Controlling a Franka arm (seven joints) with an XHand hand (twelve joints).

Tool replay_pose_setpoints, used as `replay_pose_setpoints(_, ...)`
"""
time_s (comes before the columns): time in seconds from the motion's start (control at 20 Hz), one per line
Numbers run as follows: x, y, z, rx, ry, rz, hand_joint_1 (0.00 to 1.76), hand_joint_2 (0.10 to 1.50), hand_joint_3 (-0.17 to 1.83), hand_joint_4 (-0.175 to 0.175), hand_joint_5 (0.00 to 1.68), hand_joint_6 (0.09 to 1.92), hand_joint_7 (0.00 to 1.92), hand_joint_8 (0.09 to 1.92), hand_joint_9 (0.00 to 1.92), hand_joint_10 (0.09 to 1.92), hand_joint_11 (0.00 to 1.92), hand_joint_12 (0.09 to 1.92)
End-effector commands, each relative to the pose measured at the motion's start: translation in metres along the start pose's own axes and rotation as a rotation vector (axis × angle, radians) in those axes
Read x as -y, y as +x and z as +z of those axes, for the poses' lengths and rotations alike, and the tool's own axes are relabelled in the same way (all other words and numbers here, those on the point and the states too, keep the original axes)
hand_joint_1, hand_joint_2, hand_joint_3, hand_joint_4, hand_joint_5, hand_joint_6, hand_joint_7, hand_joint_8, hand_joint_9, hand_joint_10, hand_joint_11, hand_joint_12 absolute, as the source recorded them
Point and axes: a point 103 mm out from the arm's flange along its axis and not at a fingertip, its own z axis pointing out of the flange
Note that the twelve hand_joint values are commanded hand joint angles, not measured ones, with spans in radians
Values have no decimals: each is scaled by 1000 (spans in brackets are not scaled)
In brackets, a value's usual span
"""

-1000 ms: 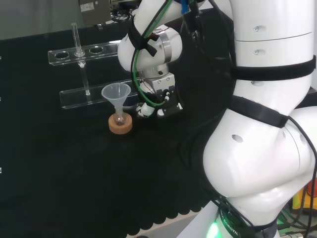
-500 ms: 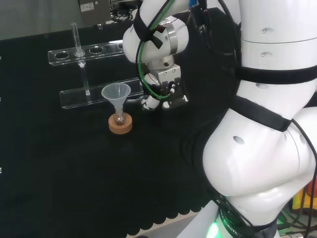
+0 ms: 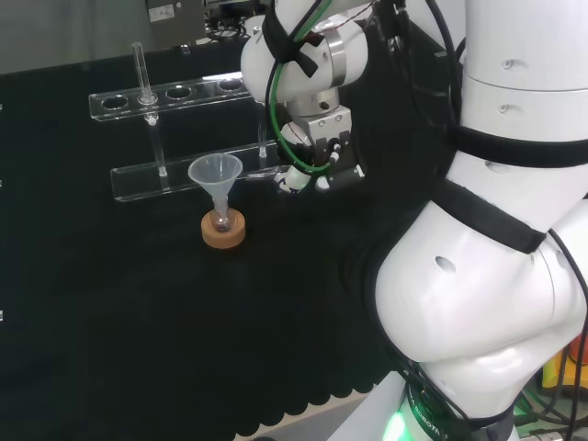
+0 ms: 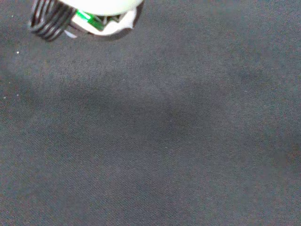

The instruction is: Pick up the weighing funnel.

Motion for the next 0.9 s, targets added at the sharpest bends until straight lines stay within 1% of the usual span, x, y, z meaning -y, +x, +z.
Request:
replay_pose_setpoints(0.05, 17, -13, -9, 7, -6, 8, 1079, 685, 837, 99, 1045, 1150, 818, 758, 914, 579, 497, 1292)
replay_pose_setpoints(0.25, 25, -17, -17, 17, -6, 9, 1086, 675, 846, 85, 1056, 1137, 952, 757, 990, 574, 538, 1272)
replay_pose_setpoints(0.4, 31, -19, -26, 25, -6, 13, 1090, 667, 852, 82, 1066, 1123, 1039, 745, 1057, 569, 571, 1262)
replay_pose_setpoints(0.6, 36, -24, -35, 35, 7, 18, 1092, 663, 854, 85, 1071, 1117, 1067, 746, 1085, 572, 586, 1261)
replay_pose_setpoints(0.9, 43, -28, -50, 30, -2, 22, 1092, 656, 860, 95, 1079, 1106, 1076, 741, 1095, 570, 595, 1254)
